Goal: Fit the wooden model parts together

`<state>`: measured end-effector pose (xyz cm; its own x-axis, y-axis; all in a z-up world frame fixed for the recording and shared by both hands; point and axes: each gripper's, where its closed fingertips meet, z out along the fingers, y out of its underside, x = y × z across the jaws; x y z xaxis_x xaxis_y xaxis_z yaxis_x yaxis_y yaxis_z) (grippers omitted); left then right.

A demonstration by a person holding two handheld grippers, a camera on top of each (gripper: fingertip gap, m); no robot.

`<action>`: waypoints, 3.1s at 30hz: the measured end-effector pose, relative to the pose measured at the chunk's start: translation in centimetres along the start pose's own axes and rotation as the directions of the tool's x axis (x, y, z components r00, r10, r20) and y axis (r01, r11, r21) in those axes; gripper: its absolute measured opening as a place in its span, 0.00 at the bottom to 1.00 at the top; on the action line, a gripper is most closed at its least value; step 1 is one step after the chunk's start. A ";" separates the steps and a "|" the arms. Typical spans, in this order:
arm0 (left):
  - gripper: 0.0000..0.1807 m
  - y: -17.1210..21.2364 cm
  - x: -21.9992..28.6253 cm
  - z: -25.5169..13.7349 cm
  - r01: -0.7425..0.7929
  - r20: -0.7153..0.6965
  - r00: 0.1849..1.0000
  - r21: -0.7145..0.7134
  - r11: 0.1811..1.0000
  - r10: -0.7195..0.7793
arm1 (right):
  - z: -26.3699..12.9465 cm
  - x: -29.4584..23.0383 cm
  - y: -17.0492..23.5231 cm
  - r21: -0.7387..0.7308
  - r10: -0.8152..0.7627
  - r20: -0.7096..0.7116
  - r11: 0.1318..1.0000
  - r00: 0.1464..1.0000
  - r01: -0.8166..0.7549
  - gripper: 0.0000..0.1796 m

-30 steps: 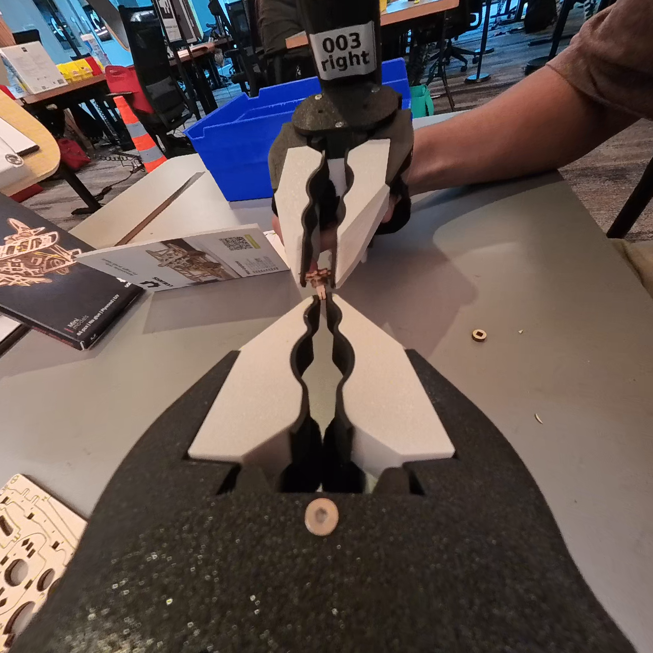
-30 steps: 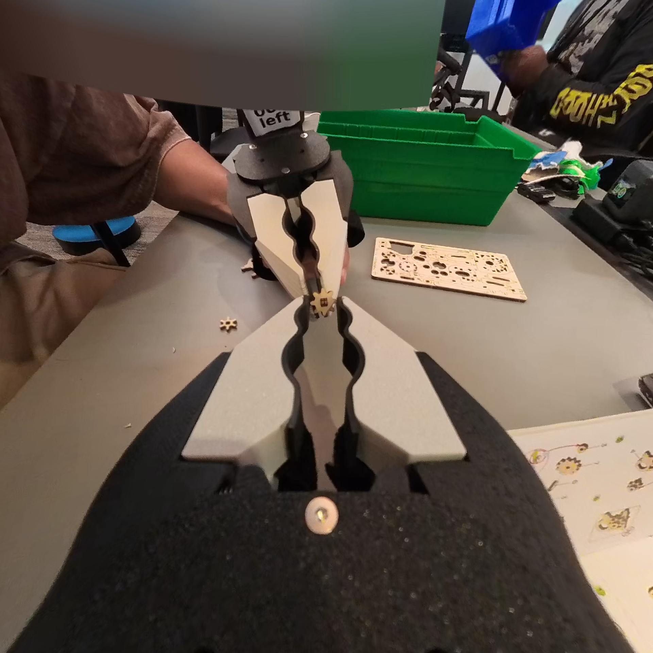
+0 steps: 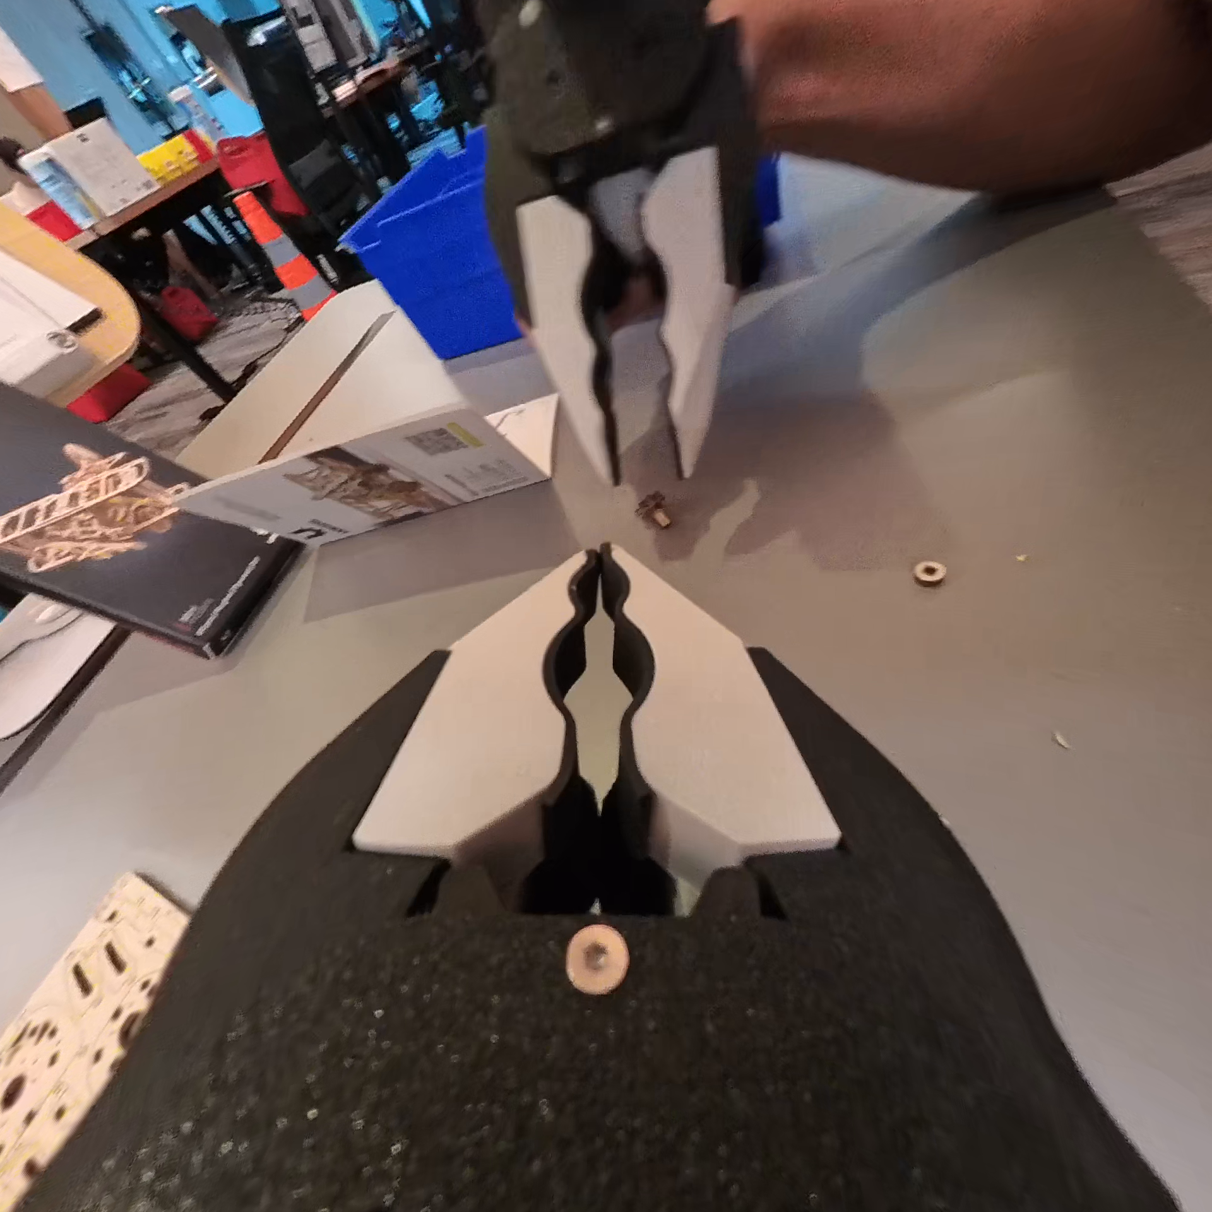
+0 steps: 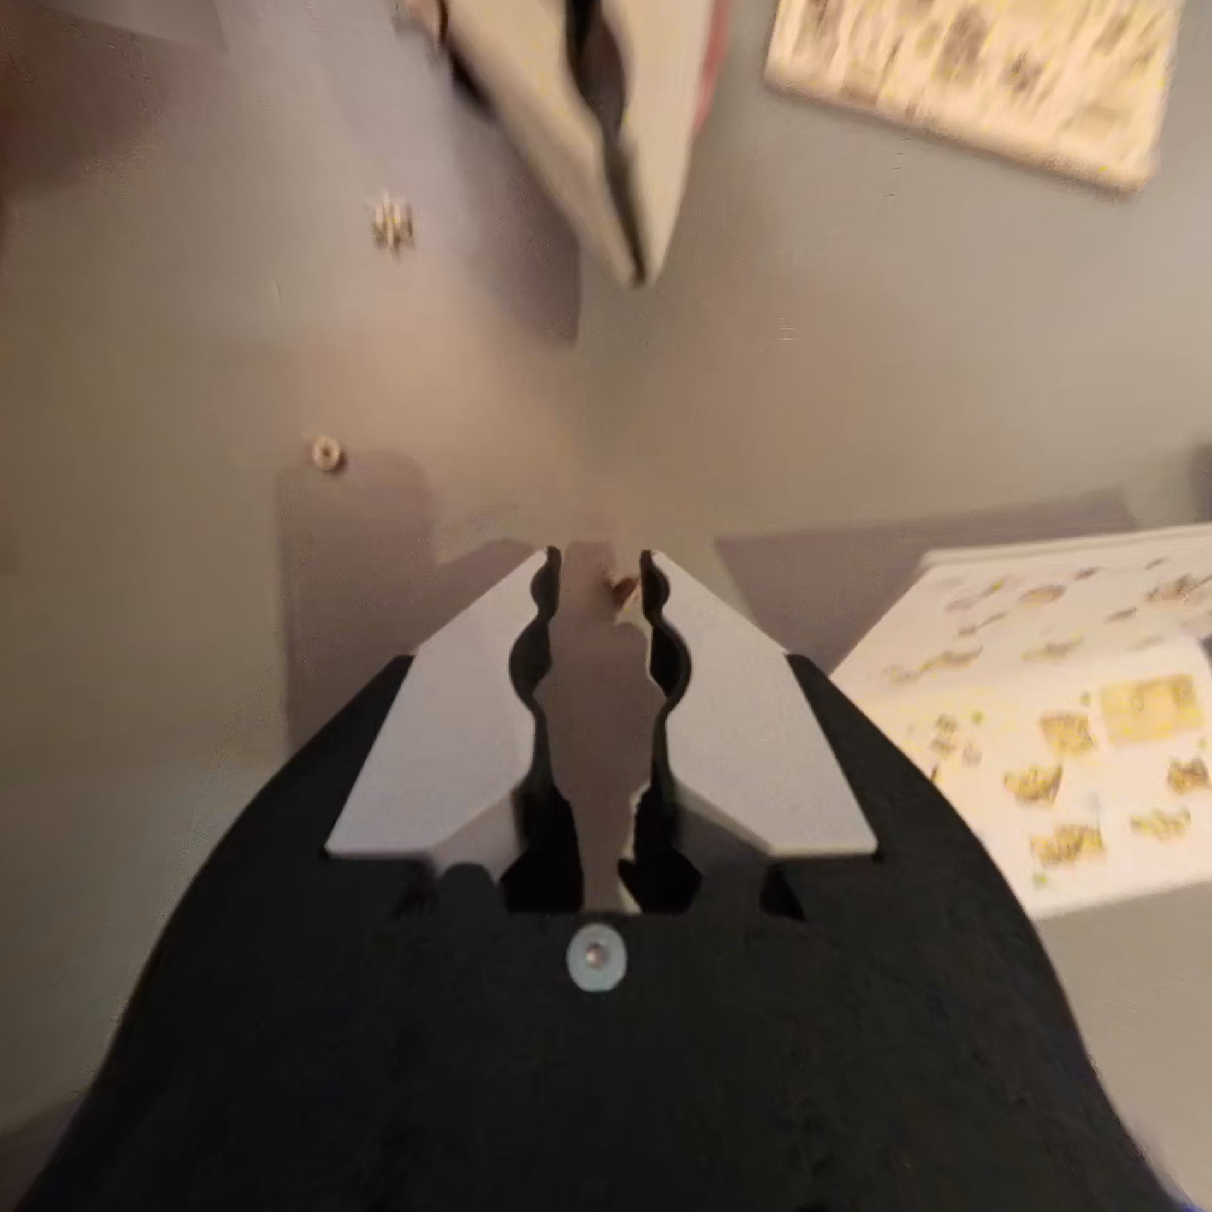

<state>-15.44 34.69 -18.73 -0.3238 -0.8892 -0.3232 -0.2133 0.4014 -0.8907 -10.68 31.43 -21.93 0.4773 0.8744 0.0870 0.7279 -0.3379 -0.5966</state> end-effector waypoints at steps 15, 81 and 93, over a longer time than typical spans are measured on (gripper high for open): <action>0.00 0.8 0.1 0.7 -0.095 0.058 0.993 -0.068 0.993 0.099 | 2.0 1.8 0.9 -0.058 0.036 -0.163 0.997 0.986 -0.046 0.05; 0.00 0.1 -3.0 -0.2 -0.086 0.294 0.951 -0.039 0.996 0.093 | 0.7 4.6 -7.8 0.519 0.562 0.075 0.683 0.824 -0.514 0.04; 0.02 0.0 -2.9 -0.2 -0.085 0.280 0.956 -0.032 0.996 0.090 | 0.9 4.6 -7.6 0.515 0.570 0.105 0.669 0.815 -0.535 0.04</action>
<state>-14.70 37.29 -17.77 -0.0704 -0.8750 -0.4790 -0.2141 0.4823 -0.8495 -14.47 38.34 -17.67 0.7520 0.5564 -0.3534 -0.0219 -0.5148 -0.8570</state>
